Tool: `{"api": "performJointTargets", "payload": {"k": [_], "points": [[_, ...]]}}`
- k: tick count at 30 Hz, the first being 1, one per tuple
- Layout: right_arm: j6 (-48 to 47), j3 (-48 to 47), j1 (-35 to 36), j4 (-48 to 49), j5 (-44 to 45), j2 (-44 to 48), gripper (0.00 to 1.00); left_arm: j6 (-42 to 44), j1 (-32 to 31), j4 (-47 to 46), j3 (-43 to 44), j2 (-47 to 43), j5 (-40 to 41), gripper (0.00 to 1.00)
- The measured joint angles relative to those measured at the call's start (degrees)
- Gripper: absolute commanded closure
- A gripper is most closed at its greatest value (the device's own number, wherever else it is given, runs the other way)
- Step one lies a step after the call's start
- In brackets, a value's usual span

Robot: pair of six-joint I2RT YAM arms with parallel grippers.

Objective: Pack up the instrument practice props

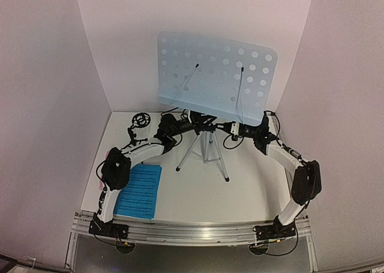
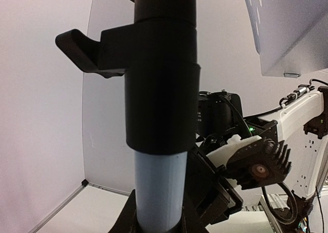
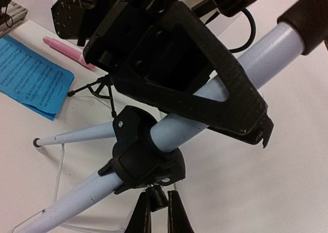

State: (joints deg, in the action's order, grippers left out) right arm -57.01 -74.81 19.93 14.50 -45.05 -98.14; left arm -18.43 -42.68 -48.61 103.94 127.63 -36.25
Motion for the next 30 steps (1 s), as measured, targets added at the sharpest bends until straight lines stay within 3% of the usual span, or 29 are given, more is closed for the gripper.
{"api": "performJointTargets", "payload": {"k": [7,13,18,21,27,30], "points": [[-1.0,3.4,0.2,-1.3,3.3,2.0,0.57,0.5,-0.1,-0.6,0.0,0.2,-1.0,1.00],[11.7,10.7,0.1,-5.1,6.9,6.6,0.42,2.5,-0.4,-2.6,0.0,1.4,-1.8,1.00],[35.5,11.0,-0.5,-8.1,9.7,10.4,0.40,2.2,-0.4,-3.2,0.0,1.6,-1.8,1.00],[54.5,8.9,-1.9,-9.8,8.4,11.2,0.48,2.0,-0.4,-3.5,0.0,1.7,-1.8,1.00],[91.9,-2.4,-3.9,-14.1,1.0,3.7,0.48,1.9,-0.4,-3.9,0.0,1.8,-1.7,1.00],[104.8,-4.4,-3.9,-15.8,-2.2,1.2,0.50,1.8,-0.4,-3.9,0.0,1.8,-1.7,1.00]]}}
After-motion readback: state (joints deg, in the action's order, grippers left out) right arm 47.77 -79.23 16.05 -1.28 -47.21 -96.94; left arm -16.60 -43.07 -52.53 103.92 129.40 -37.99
